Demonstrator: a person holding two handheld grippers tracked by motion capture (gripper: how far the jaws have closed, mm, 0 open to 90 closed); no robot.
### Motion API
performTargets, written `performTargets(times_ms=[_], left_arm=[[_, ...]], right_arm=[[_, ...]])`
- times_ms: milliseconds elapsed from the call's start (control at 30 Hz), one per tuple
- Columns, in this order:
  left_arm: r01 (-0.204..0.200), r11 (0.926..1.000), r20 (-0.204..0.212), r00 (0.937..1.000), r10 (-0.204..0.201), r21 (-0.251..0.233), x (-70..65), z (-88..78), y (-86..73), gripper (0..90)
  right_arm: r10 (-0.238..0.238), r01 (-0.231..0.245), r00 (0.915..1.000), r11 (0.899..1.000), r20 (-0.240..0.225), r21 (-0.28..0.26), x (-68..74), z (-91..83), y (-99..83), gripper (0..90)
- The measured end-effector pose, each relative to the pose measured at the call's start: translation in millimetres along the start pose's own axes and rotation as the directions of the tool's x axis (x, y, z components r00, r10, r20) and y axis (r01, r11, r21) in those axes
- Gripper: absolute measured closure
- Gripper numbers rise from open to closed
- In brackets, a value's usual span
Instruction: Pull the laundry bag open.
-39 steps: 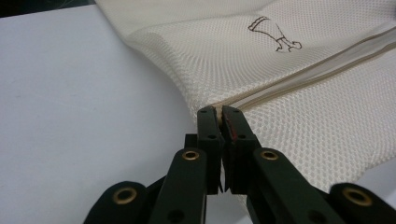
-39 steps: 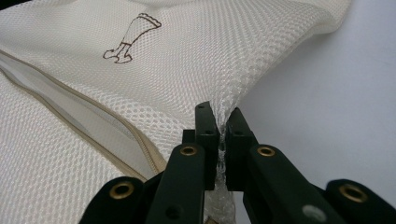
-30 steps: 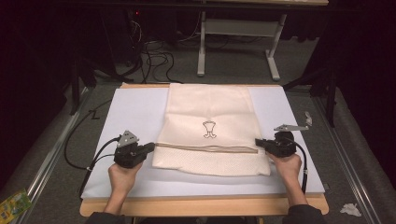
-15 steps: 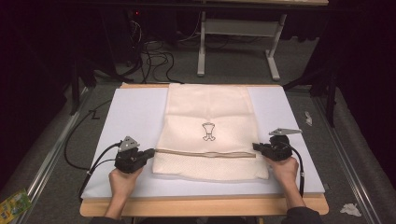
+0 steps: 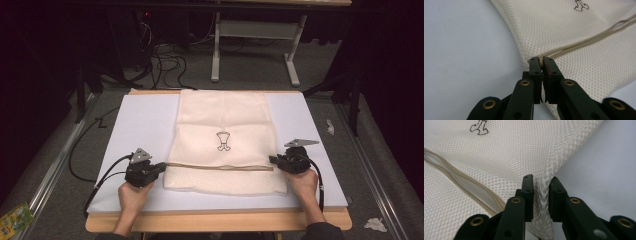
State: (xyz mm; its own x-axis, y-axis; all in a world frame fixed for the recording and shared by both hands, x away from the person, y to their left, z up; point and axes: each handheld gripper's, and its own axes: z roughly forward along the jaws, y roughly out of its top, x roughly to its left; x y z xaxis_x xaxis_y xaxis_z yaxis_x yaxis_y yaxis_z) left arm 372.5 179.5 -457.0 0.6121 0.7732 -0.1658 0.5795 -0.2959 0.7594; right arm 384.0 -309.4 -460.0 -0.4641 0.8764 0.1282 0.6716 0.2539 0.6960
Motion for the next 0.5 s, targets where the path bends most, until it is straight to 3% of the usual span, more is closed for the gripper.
performTargets(times_ms=[133,333,500], left_arm=[[-0.001,1.0,0.008,1.0,0.001,0.001,-1.9,3.2,-0.6,78.8],[-0.014,0.9997,-0.011,0.9998,0.014,-0.022,-2.2,-0.9,-0.3,72.0],[-0.008,0.9991,-0.021,0.9997,0.007,-0.041,-0.6,-5.9,2.0,62.7]], right_arm=[[0.0,0.0,1.0,1.0,-0.005,0.005,0.6,0.0,0.3,74.1],[-0.015,0.015,0.9997,1.0,0.018,0.02,2.1,-0.4,2.7,64.0],[-0.015,0.015,0.999,1.0,0.043,-0.005,2.7,-8.6,3.5,55.1]])
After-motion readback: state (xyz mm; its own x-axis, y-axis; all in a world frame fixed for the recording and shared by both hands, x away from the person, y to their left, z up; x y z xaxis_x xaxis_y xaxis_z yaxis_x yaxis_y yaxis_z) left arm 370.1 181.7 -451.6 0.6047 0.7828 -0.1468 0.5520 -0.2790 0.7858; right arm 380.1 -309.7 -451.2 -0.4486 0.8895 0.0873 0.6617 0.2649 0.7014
